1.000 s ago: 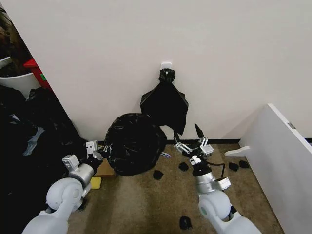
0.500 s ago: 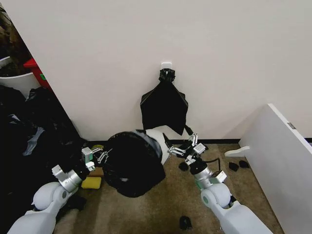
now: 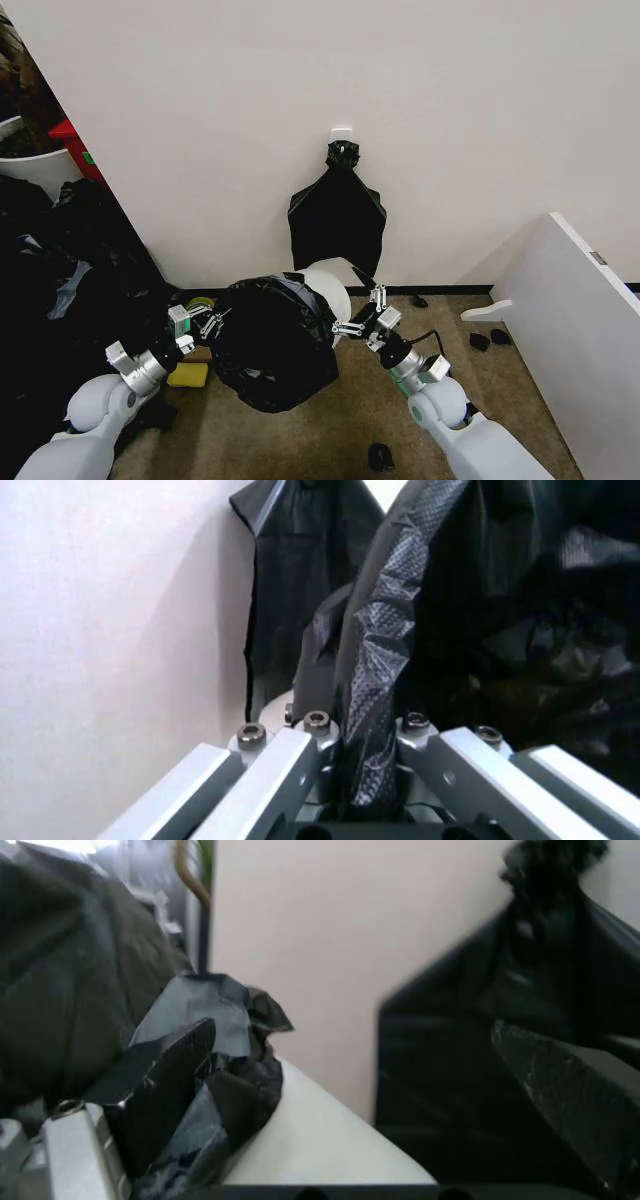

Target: Place the garbage bag over the trash bin.

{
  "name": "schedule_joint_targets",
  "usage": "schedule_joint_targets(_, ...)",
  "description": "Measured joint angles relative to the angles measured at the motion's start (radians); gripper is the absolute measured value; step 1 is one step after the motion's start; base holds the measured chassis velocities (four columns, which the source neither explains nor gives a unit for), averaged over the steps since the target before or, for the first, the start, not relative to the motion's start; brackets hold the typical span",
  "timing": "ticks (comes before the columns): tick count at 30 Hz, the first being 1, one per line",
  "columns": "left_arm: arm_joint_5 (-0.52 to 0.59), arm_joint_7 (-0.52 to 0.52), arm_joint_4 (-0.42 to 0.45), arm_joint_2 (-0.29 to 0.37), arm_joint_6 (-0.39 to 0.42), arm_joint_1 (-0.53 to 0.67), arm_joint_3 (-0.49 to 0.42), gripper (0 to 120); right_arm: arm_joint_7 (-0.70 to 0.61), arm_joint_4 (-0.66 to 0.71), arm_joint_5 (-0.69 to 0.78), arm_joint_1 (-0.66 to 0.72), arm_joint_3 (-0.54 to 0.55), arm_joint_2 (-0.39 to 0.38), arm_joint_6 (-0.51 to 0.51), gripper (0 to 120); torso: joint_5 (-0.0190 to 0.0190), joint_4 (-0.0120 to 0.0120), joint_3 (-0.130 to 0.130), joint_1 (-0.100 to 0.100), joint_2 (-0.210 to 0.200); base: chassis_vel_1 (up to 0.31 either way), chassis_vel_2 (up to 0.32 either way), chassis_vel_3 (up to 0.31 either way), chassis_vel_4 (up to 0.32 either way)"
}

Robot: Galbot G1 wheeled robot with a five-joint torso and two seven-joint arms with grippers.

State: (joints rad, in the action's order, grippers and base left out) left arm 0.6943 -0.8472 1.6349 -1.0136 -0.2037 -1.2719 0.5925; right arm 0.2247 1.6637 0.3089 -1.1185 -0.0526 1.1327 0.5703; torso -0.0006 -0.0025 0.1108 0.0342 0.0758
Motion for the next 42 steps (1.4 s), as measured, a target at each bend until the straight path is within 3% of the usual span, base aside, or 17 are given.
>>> schedule_joint_targets(9, 0.005, 0.002, 0.004, -0.001, 0.004, 0.001, 0.003, 1, -0.087, 0.013, -0.02, -0.01, -0.018, -0.005, -0.024, 100, 0.0, 0.0, 0.0, 0.0, 0.0, 0.0, 0.0, 0.0, 0.0)
schedule_joint_targets(13, 0.013, 0.062, 0.025, -0.009, 0.008, -0.006, 0.002, 1, -0.036, 0.05, 0.094, -0.011, -0.03, 0.0, 0.023, 100, 0.0, 0.0, 0.0, 0.0, 0.0, 0.0, 0.0, 0.0, 0.0)
schedule_joint_targets(15, 0.022, 0.183, 0.064, -0.017, 0.046, -0.02, -0.01, 1, -0.022, 0.093, 0.17, -0.012, -0.042, 0.016, 0.045, 100, 0.0, 0.0001, 0.0, 0.0, 0.0, 0.0, 0.0, 0.0, 0.0)
schedule_joint_targets(16, 0.022, 0.183, 0.064, -0.017, 0.046, -0.02, -0.01, 1, -0.022, 0.093, 0.17, -0.012, -0.042, 0.016, 0.045, 100, 0.0, 0.0001, 0.0, 0.0, 0.0, 0.0, 0.0, 0.0, 0.0)
schedule_joint_targets(19, 0.085, 0.391, 0.153, -0.029, 0.16, -0.049, -0.034, 1, -0.025, 0.158, 0.195, -0.024, -0.052, 0.038, 0.05, 100, -0.0001, 0.0001, 0.0, 0.0, 0.0, 0.0, 0.0, 0.0, 0.0)
schedule_joint_targets(20, 0.12, 0.488, 0.213, -0.035, 0.257, -0.064, -0.04, 1, -0.036, 0.182, 0.171, -0.035, -0.048, 0.043, 0.05, 100, -0.0001, 0.0002, 0.0, 0.0, 0.0, 0.0, 0.0, 0.0, 0.0)
schedule_joint_targets(21, 0.12, 0.488, 0.213, -0.035, 0.257, -0.064, -0.04, 1, -0.036, 0.182, 0.171, -0.035, -0.048, 0.043, 0.05, 100, -0.0001, 0.0002, 0.0, 0.0, 0.0, 0.0, 0.0, 0.0, 0.0)
schedule_joint_targets(22, 0.134, 0.545, 0.248, -0.039, 0.327, -0.072, -0.043, 1, -0.046, 0.194, 0.141, -0.042, -0.044, 0.046, 0.05, 100, 0.0, 0.0, 0.0, 0.0, 0.0, 0.0, 0.0, 0.0, 0.0)
schedule_joint_targets(23, 0.144, 0.648, 0.302, -0.048, 0.447, -0.085, -0.055, 1, -0.059, 0.206, 0.066, -0.057, -0.038, 0.051, 0.05, 100, 0.0003, 0.0, 0.0, 0.0, 0.0, 0.0, 0.0, 0.0, 0.0)
schedule_joint_targets(26, 0.156, 0.812, 0.365, -0.07, 0.635, -0.093, -0.078, 1, -0.061, 0.2, -0.061, -0.072, -0.033, 0.063, 0.07, 100, 0.0002, 0.0, 0.0, 0.0, 0.0, 0.0, 0.0, 0.0, 0.0)
schedule_joint_targets(27, 0.156, 0.812, 0.365, -0.07, 0.635, -0.093, -0.078, 1, -0.061, 0.2, -0.061, -0.072, -0.033, 0.063, 0.07, 100, 0.0002, 0.0, 0.0, 0.0, 0.0, 0.0, 0.0, 0.0, 0.0)
schedule_joint_targets(28, 0.165, 0.896, 0.391, -0.082, 0.732, -0.093, -0.099, 1, -0.06, 0.19, -0.099, -0.076, -0.032, 0.067, 0.078, 100, 0.0003, 0.0002, 0.0, 0.0, 0.0, 0.0, 0.0, 0.0, 0.0)
schedule_joint_targets(29, 0.17, 0.94, 0.403, -0.089, 0.78, -0.093, -0.113, 1, -0.058, 0.185, -0.115, -0.078, -0.031, 0.07, 0.083, 100, 0.0001, 0.0001, 0.0, 0.0, 0.0, 0.0, 0.0, 0.0, 0.0)
schedule_joint_targets(37, 0.215, 1.139, 0.437, -0.127, 0.902, -0.1, -0.188, 1, -0.055, 0.168, -0.131, -0.077, -0.026, 0.079, 0.087, 100, 0.0002, 0.0001, 0.0, 0.0, 0.0, 0.0, 0.0, 0.0, 0.0)
schedule_joint_targets(42, 0.172, 1.196, 0.398, -0.181, 0.886, -0.102, -0.239, 4, -0.052, 0.152, -0.135, -0.073, -0.025, 0.08, 0.087, 100, 0.0001, 0.0, 0.0, 0.0, 0.0, 0.0, 0.0, 0.0, 0.0)
